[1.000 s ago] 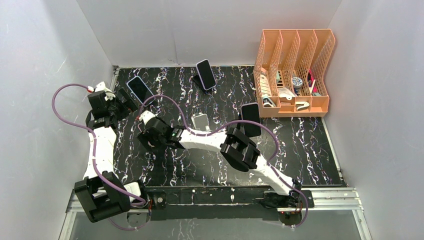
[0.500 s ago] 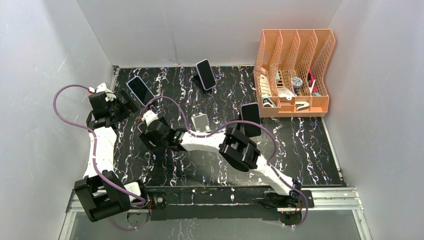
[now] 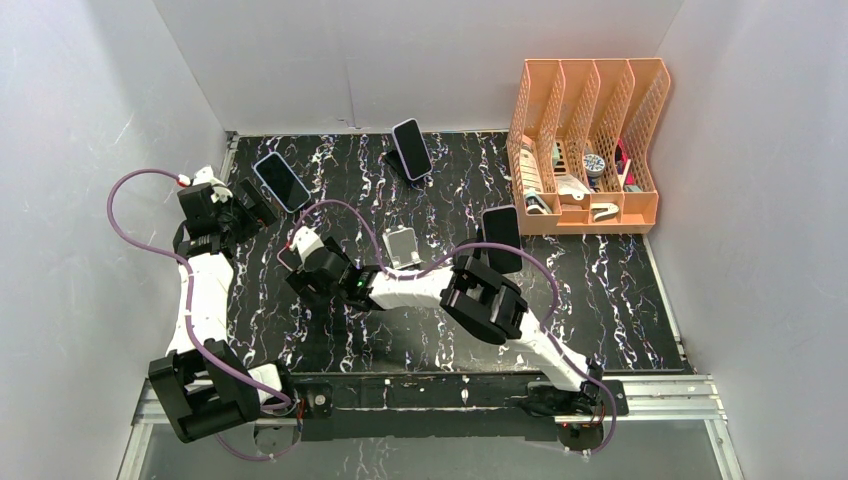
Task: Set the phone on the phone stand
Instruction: Adjust the phone at the center of the board.
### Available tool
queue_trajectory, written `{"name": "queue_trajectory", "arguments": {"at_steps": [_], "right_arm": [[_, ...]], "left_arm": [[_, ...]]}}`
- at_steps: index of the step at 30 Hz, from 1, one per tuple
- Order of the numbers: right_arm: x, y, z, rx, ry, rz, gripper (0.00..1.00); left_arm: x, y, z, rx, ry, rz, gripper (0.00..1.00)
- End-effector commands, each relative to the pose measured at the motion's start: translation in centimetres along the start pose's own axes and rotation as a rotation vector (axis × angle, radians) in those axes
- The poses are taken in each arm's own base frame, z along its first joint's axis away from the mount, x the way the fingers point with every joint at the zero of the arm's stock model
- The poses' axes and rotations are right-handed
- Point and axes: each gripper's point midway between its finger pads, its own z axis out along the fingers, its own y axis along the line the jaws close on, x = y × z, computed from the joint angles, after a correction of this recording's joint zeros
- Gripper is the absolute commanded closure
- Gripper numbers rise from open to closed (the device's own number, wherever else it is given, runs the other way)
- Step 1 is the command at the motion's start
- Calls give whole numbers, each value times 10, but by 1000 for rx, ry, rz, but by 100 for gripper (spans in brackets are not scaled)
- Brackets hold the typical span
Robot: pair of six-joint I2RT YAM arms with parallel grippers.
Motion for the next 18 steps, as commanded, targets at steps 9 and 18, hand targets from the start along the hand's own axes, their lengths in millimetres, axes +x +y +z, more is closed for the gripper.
{"name": "queue_trajectory", "arguments": {"at_steps": [9,18], "right_arm": [[-41,-13,-26,17,-140,-32,1],[-46,-11,-34,-9,-176,-48,1]], "left_arm": [[5,4,2,-9,14,12,2],[7,5,3,-9,20,12,2]]}}
